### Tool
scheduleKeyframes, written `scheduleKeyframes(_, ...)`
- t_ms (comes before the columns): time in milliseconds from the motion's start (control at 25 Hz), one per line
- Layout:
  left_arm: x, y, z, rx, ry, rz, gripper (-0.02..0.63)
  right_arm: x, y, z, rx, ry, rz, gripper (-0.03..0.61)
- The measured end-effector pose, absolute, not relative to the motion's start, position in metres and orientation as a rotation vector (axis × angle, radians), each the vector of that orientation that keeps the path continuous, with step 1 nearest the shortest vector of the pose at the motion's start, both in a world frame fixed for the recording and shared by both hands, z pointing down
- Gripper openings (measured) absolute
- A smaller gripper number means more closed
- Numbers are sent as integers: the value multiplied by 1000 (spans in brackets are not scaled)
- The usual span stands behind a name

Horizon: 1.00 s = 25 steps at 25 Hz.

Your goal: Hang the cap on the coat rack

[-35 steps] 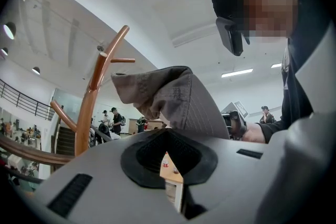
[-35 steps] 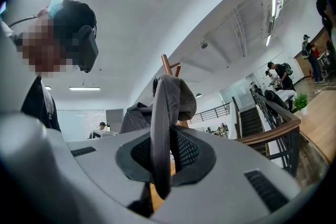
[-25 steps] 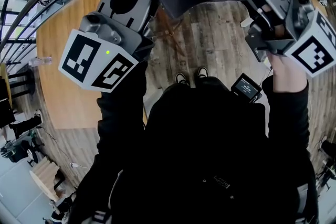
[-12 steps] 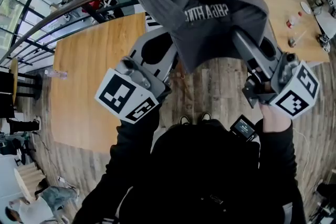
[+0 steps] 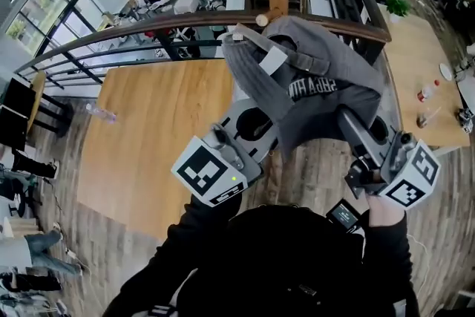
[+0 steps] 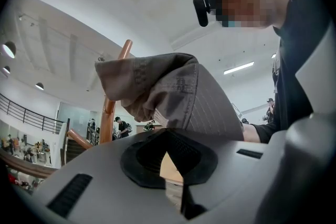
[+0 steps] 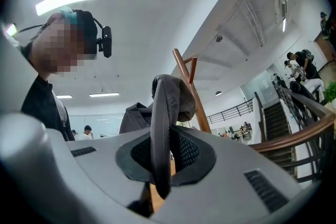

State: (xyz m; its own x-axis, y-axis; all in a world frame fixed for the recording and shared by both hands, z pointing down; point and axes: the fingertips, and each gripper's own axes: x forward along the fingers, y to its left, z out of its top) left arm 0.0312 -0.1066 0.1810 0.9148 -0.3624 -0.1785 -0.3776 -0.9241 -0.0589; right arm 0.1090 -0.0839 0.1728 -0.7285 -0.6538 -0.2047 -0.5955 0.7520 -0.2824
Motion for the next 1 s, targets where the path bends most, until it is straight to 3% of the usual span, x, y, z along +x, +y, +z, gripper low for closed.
scheduleKeyframes(1000, 21, -128, 202, -3000, 563, 307, 5, 120, -86, 189, -978, 2551, -405, 38)
